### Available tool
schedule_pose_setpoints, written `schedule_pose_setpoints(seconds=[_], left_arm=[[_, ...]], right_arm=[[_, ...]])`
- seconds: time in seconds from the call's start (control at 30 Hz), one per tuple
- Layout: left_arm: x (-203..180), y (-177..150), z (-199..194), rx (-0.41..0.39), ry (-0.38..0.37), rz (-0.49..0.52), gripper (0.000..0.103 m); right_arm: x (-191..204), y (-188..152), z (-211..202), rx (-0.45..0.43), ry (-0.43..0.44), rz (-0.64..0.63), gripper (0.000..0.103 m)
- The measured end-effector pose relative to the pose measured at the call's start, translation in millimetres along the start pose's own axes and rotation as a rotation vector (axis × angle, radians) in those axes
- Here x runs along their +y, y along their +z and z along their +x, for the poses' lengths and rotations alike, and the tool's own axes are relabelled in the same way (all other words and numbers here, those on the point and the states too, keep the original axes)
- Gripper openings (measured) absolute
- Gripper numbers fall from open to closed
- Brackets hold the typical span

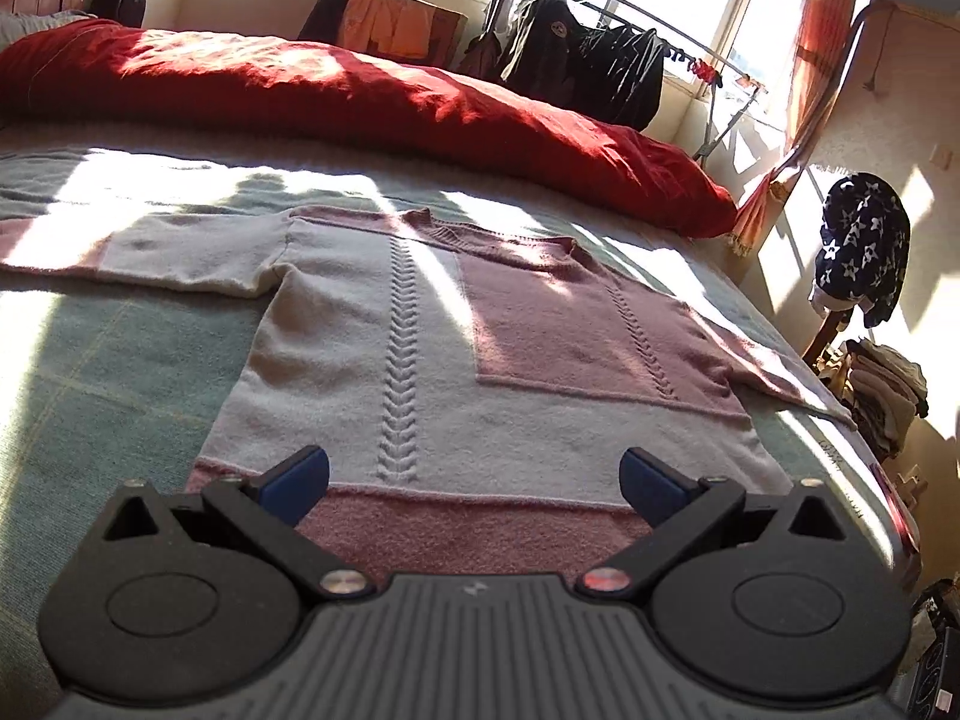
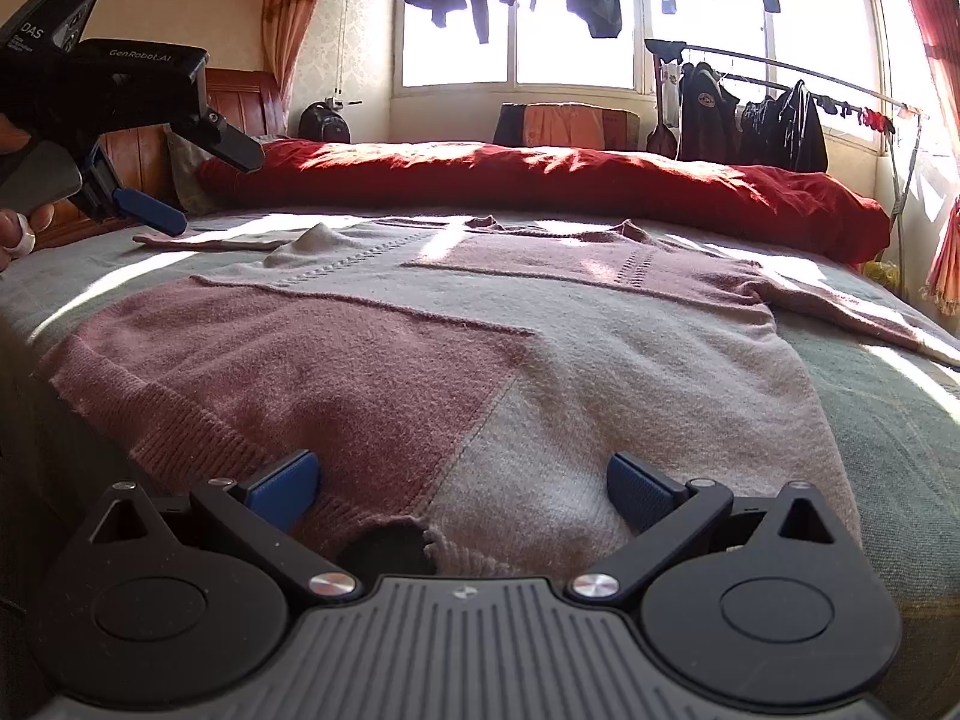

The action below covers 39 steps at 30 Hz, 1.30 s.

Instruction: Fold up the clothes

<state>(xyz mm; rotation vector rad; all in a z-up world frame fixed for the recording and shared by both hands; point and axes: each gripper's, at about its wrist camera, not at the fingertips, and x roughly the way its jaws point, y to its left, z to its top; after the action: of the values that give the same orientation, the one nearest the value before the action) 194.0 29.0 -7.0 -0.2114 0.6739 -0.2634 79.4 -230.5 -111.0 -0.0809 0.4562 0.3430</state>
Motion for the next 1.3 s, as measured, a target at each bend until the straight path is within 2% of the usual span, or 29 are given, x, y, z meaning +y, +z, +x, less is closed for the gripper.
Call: schedule_pose_setpoints(seconds=[0.13,0.27,0.37,0.4,0.5,0.57,0.63,0.73,0.83,0.9,1.0,1.2,1.3], left_arm=[[-19.4,7.8,24.5,-0.036,-0.009,0.089,0.102],[-19.6,15.0,48.4,-0.048,-0.054,0.071,0.102],[-9.3,17.1,67.0,-0.028,-0.044,0.022,0.102],[-6.1,16.1,74.1,0.003,-0.032,0.020,0.102],[3.4,8.8,91.6,0.082,-0.001,0.003,0.102],[10.5,-1.6,97.0,0.090,-0.016,-0.006,0.102],[9.3,-10.4,92.7,0.054,-0.031,0.030,0.102],[4.2,-11.3,85.0,0.065,-0.069,0.069,0.102],[6.2,-3.8,74.3,0.069,-0.202,0.053,0.102],[7.4,3.7,67.5,0.061,-0.238,0.054,0.102],[7.9,15.2,57.6,0.027,-0.231,0.092,0.102],[42.1,33.9,43.8,0.012,-0.290,-0.007,0.102],[67.3,42.3,34.4,-0.013,-0.333,-0.056,0.102]], right_arm=[[-0.1,16.9,-4.8,0.021,-0.007,0.008,0.103],[-0.7,48.6,4.6,0.023,-0.024,-0.013,0.103],[-0.2,68.2,31.0,0.094,-0.038,-0.012,0.103],[-0.3,71.7,40.1,0.125,-0.037,0.001,0.103],[-1.7,70.0,60.1,0.230,-0.033,0.058,0.103],[-2.4,63.4,64.8,0.251,-0.043,0.087,0.103],[-2.0,58.4,61.4,0.251,-0.063,0.102,0.103],[3.0,54.8,55.5,0.281,-0.089,0.079,0.103],[3.8,60.7,51.9,0.340,-0.094,0.081,0.103],[1.2,68.7,50.2,0.383,-0.094,0.098,0.103],[-6.7,88.9,44.5,0.369,-0.109,0.111,0.103],[-22.2,131.6,35.9,0.337,-0.134,0.131,0.103],[-26.2,174.1,59.5,0.295,-0.085,0.093,0.103]])
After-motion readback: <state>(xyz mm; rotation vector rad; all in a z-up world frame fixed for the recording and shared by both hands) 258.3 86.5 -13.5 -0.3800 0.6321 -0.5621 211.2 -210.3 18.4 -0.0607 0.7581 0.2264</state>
